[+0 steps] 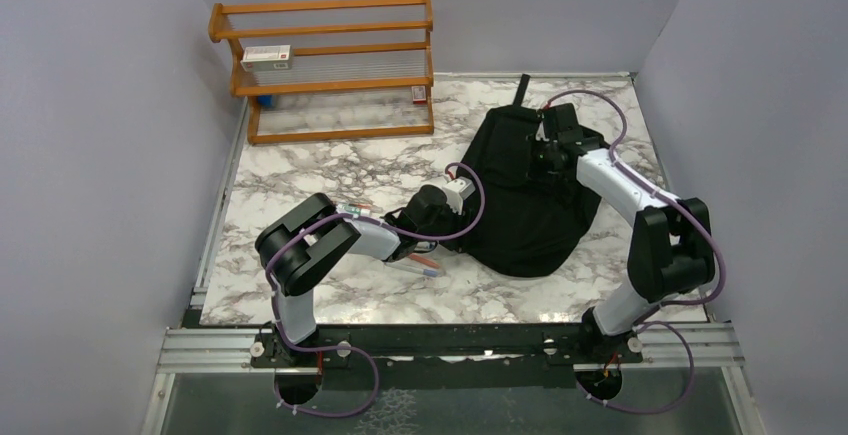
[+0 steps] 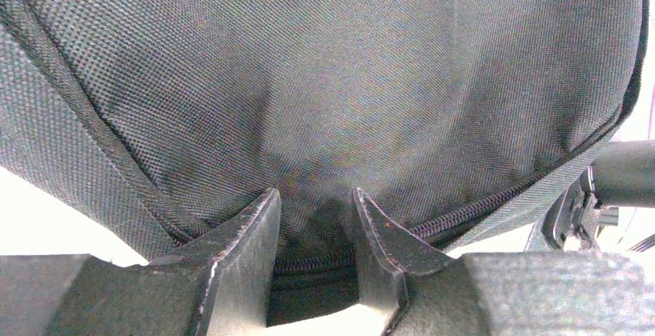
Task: Pack the student bag
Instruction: Adjust the student bag at the center of the board.
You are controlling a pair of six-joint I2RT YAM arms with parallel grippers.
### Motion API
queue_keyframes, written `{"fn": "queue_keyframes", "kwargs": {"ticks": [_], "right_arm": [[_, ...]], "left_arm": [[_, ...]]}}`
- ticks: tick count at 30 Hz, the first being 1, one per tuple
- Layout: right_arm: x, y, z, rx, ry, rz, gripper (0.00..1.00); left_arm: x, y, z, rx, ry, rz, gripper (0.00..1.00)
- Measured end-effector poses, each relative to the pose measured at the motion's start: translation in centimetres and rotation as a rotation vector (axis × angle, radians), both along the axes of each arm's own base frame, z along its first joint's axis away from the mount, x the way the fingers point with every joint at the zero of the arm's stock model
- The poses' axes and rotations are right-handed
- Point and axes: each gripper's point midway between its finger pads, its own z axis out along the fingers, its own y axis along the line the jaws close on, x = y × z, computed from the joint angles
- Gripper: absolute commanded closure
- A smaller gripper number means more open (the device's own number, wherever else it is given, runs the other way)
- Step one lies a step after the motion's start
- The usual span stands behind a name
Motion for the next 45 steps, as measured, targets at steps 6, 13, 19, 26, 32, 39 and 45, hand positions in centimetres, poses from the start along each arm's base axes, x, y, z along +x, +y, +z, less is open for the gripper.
{"fn": "queue_keyframes", "kwargs": {"ticks": [6, 13, 19, 26, 32, 39, 45], "right_arm": [[-3.3, 1.3, -1.1, 0.078, 0.085, 0.072, 0.87], [-5.0, 1.7, -1.3, 0.136, 0.069, 0.090, 0.87], [-5.3, 1.7, -1.9, 0.165, 0.023, 0.064, 0.76], [-4.5, 1.5, -1.9, 0.183, -0.047, 0.007, 0.63], [-3.0, 1.1, -1.5, 0.133, -0.096, -0.041, 0.56], [0.0, -0.2, -1.3, 0.062, -0.133, -0.104, 0.55], [1.3, -0.6, -1.1, 0.049, -0.147, -0.121, 0.50]], "left_arm": [[0.0, 0.0, 0.0, 0.000, 0.000, 0.000, 0.59], [-0.2, 0.0, -0.1, 0.003, 0.004, -0.004, 0.59], [-0.2, 0.0, -0.1, 0.002, 0.007, -0.008, 0.59], [-0.3, 0.0, -0.1, 0.002, 0.008, -0.010, 0.59], [-0.3, 0.0, -0.1, 0.003, 0.009, -0.010, 0.59], [-0.3, -0.1, -0.1, 0.005, 0.010, -0.010, 0.59], [-0.3, -0.1, -0.1, 0.006, 0.010, -0.010, 0.59]]}}
